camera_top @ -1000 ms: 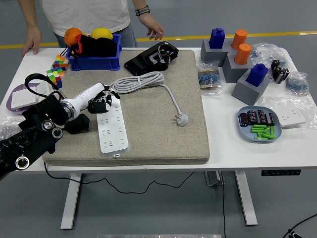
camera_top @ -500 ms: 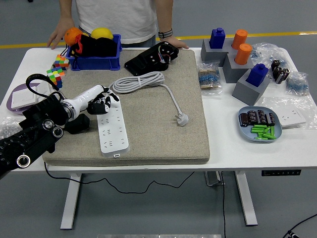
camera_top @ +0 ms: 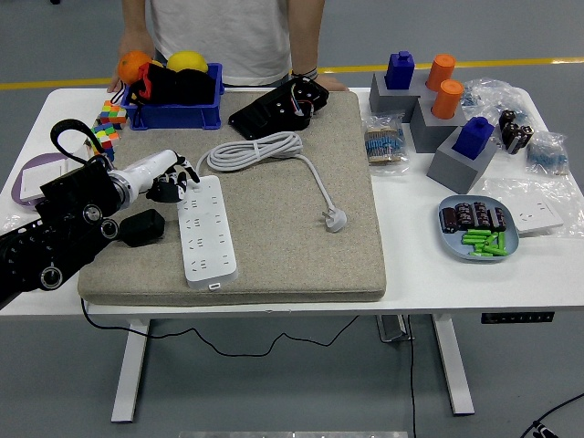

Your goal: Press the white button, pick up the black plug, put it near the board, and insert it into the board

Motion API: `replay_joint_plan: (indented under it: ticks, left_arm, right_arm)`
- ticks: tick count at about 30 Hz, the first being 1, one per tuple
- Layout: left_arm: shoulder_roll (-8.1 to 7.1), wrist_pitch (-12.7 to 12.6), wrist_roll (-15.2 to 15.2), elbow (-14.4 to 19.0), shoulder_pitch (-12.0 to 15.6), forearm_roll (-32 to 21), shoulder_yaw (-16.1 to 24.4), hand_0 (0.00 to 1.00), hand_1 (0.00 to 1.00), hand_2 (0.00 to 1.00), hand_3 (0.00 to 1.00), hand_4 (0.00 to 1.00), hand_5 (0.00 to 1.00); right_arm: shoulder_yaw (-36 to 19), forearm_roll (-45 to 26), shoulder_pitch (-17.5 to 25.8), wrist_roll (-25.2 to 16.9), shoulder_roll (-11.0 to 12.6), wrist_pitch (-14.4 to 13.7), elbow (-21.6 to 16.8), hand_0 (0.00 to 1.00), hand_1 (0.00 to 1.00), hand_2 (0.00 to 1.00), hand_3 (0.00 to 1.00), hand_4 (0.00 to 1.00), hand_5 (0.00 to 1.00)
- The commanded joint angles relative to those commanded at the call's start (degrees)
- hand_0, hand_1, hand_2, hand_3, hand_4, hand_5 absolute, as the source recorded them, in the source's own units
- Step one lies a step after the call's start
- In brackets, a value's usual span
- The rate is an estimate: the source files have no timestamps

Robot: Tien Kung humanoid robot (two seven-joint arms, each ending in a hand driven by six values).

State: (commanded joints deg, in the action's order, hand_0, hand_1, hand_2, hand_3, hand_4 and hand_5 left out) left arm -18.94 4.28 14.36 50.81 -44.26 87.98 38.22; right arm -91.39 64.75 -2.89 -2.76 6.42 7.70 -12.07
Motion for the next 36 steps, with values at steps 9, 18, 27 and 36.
replay_joint_plan:
  ticks: [9, 18, 27, 36]
  left_arm:
    - [0.79, 0.12, 0.14, -2.04, -1.24, -0.43, -1.17, 0.017, 0.027, 0.128, 0.614, 0.002, 0.002]
    - [1.31, 0.34, 0.41, -3.72, -1.58, -2.21, -1.89, 0.017, 0.027, 0.127, 0.611, 0.002, 0.002]
    - [2.06, 0.33, 0.73, -4.09, -1.87, -2.63, -3.1, 0.017, 0.027, 0.127, 0.61, 0.002, 0.002]
    - [2.48, 0.43, 1.43, -5.53, -2.72, -1.2, -3.71, 0.016, 0.026, 0.127, 0.609, 0.002, 0.002]
  right_arm:
    - [-0.88, 0.46, -0.22, -0.01, 0.18, -0.05, 0.02, 0.711, 0.603, 0.542, 0.687, 0.749, 0.524]
    - [-2.01, 1.04, -0.08, -0.04, 0.18, -0.04, -0.03, 0.711, 0.603, 0.542, 0.687, 0.748, 0.522]
    - [-2.39, 0.98, -0.22, -0.06, 0.27, -0.16, -0.11, 0.711, 0.603, 0.542, 0.688, 0.748, 0.522]
    - [-2.43, 1.05, -0.42, -0.03, 0.47, -0.18, -0.11, 0.711, 0.602, 0.542, 0.689, 0.748, 0.522]
